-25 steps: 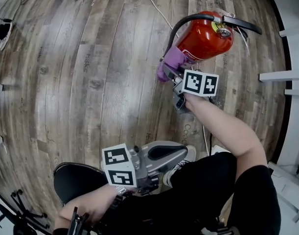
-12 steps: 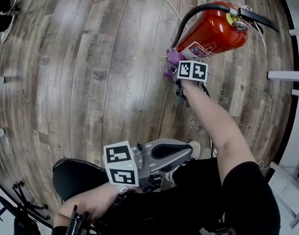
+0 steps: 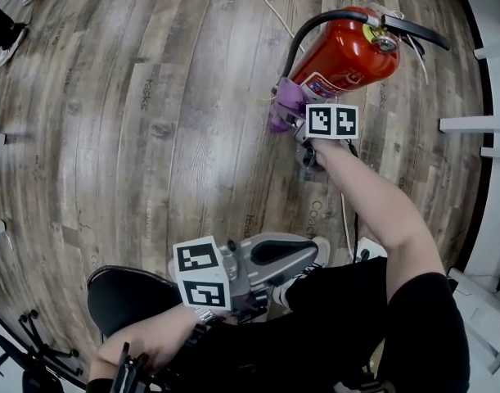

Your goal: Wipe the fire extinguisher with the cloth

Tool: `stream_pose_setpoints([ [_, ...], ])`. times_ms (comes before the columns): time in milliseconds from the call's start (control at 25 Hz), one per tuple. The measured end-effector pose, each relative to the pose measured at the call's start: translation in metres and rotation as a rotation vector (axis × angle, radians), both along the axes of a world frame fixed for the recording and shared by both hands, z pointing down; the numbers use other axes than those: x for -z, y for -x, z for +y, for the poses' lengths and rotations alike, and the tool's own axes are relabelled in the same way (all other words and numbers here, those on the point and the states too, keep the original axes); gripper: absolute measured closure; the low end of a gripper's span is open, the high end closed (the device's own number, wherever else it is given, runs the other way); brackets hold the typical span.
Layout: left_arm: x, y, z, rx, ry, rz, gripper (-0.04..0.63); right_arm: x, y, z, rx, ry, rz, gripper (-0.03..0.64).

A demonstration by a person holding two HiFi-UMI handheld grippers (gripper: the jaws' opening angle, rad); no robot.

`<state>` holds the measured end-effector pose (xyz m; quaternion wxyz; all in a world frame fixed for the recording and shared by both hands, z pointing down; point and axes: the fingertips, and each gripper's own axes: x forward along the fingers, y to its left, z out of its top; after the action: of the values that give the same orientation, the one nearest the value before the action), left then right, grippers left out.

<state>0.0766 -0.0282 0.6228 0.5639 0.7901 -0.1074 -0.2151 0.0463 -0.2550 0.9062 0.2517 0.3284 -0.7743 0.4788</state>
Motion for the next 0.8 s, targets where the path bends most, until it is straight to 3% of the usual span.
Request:
stream_pose_setpoints([
  [280,0.011,-0.011,0.011,-0.016,0.029,0.034,0.597,0.152,-0.010,0.003,0.032,-0.144,-0.228,0.534],
  [520,0.042,-0.023,0.027,0.008,0.078,0.069,0.597,0.272,-0.029,-0.005,-0.003,-0.327,-0.342,0.534],
  [640,0.063,-0.027,0.041,0.025,0.118,0.087,0.597,0.297,-0.033,0.000,-0.040,-0.323,-0.383,0.534],
  [800,0.096,-0.030,0.062,0.037,0.051,0.006,0.597,0.327,-0.042,0.015,-0.123,-0.277,-0.414,0.534],
])
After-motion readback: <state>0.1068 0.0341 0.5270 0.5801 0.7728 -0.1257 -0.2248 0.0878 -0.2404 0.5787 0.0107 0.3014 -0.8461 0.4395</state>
